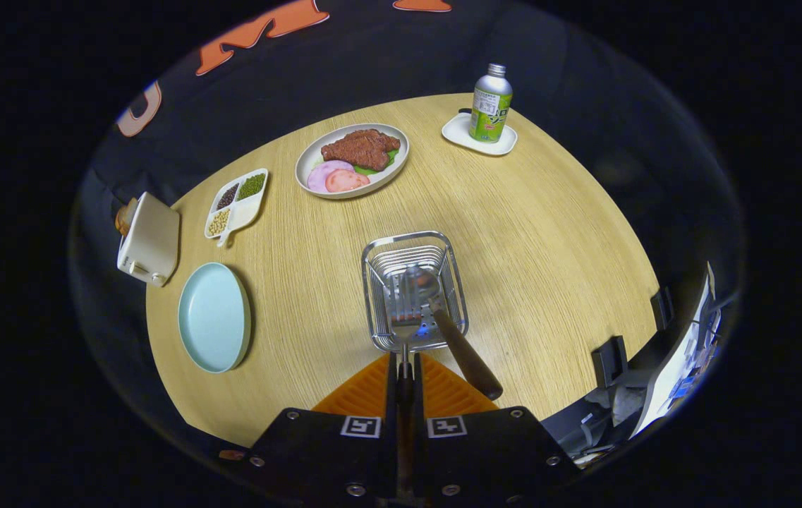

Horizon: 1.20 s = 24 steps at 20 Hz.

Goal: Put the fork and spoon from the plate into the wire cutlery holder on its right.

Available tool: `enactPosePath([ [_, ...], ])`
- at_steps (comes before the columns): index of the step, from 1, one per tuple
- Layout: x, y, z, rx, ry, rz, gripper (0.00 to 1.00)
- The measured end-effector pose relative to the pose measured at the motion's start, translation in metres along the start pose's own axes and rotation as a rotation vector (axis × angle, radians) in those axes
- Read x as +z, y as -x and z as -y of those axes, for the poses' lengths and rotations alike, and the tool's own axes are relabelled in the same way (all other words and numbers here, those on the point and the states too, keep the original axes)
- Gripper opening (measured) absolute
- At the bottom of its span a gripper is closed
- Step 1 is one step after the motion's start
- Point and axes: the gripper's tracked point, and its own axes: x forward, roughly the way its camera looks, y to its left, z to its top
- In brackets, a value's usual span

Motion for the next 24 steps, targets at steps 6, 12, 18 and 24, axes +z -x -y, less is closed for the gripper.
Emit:
enactPosePath([
  [6,0.065,0.035,-0.013,0.097,-0.002,0.275,0.17],
  [12,0.150,0.126,-0.037,0.150,0.070,0.776,0.60],
  [18,0.174,0.199,-0.052,0.150,0.120,1.064,0.83],
  [24,0.175,0.215,-0.060,0.136,0.155,1.138,0.85],
])
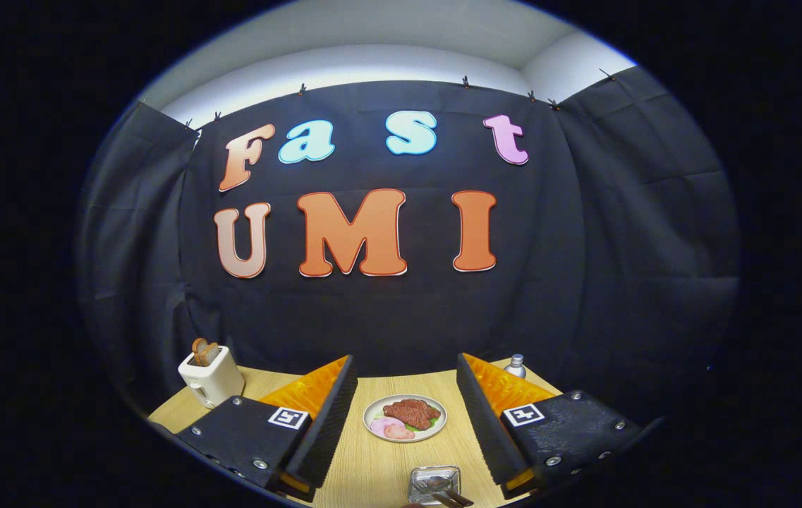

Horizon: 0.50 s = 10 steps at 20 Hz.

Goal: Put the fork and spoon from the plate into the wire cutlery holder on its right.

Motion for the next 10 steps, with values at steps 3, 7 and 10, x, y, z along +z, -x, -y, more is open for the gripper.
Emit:
enactPosePath([
  [3,0.008,0.002,-0.004,0.011,-0.004,0.019,0.85],
  [7,0.017,0.005,-0.006,0.021,0.033,0.034,0.85],
  [10,0.025,0.012,-0.007,0.014,0.047,0.051,0.85],
])
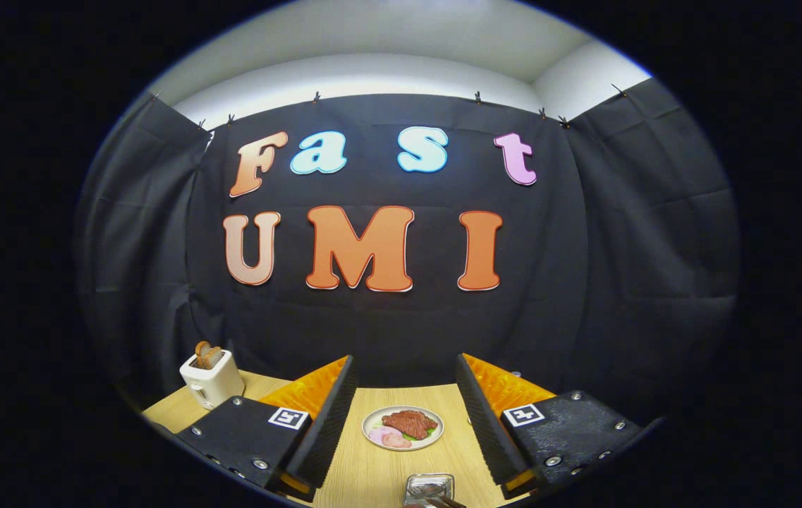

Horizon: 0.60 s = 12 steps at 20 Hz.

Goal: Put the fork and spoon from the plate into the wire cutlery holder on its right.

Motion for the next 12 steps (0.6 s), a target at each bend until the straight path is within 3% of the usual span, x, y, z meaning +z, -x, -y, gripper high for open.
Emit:
enactPosePath([
  [12,0.0043,0.0004,-0.0040,0.003,0.016,-0.008,0.85],
])
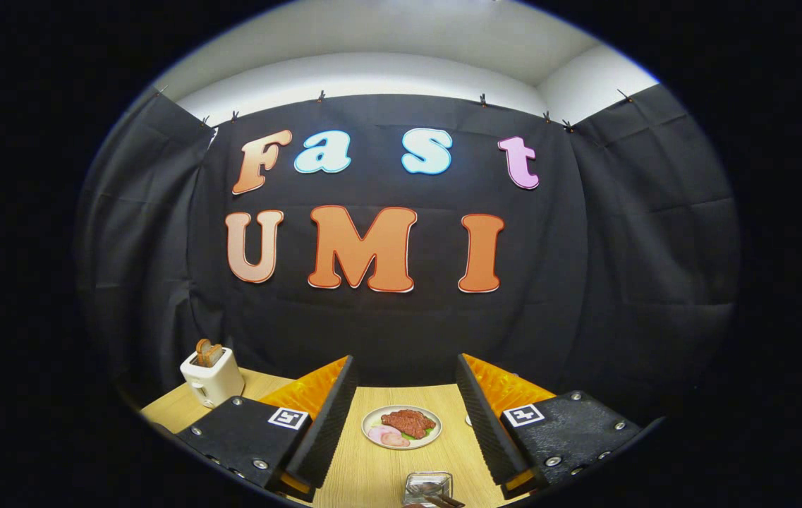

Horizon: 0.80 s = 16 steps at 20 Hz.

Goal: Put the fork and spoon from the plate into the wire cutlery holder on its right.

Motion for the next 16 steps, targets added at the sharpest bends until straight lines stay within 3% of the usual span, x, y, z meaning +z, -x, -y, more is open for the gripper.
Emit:
enactPosePath([
  [16,0.015,0.014,0.000,0.003,0.009,0.030,0.87],
])
